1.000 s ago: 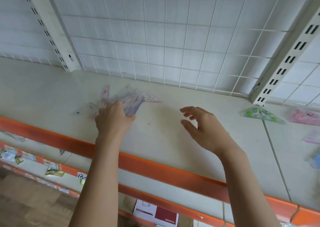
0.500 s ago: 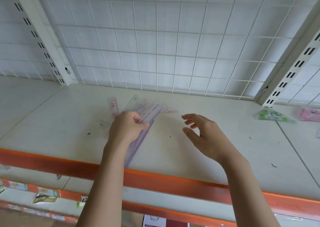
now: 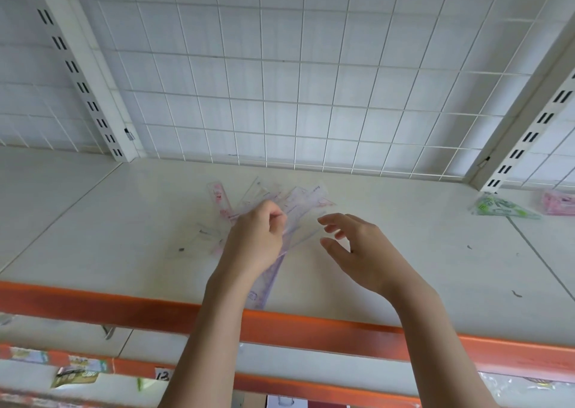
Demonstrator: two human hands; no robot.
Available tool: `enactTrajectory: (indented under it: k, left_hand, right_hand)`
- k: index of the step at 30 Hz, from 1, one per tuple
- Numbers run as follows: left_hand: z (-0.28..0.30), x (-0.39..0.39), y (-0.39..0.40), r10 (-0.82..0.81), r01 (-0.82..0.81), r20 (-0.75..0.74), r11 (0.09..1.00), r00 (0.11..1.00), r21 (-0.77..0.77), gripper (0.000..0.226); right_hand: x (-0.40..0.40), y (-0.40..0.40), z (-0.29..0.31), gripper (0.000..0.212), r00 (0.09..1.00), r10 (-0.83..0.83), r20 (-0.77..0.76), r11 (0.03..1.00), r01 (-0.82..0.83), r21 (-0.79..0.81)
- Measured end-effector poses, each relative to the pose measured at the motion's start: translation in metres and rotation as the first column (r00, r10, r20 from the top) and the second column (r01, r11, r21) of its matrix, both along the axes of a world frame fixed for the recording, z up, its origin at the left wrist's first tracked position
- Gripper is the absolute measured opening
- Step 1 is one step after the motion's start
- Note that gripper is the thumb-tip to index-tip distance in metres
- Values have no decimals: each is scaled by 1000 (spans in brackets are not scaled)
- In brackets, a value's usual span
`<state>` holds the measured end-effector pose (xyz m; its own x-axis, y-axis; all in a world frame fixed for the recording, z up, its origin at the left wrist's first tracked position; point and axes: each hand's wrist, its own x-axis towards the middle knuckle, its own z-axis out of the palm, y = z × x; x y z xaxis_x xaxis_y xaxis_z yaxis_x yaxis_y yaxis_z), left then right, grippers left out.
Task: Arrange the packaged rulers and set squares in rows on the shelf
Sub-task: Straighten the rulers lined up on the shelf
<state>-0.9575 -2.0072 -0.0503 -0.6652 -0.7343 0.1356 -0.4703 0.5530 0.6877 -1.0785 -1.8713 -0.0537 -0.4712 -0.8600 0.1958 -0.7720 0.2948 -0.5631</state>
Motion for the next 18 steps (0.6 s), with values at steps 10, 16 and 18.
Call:
enactTrajectory:
  k: [10,16,18]
  left_hand:
    - [10,24,-15,10,-18,-104,997,995,-76,9]
    - [13,49,-21,93,-104,-157,993,983,-61,14]
    - [13,54,-20,111,-120,-169,992,979,-40,19]
  right_hand:
    - [-5,-9,9,45,991,-4,-136,988,25,152]
    - [-3,-43,21,55,990,138,-14,900,-120,420]
    - [-3,-48,19,51,992,127,-17,878,-104,468]
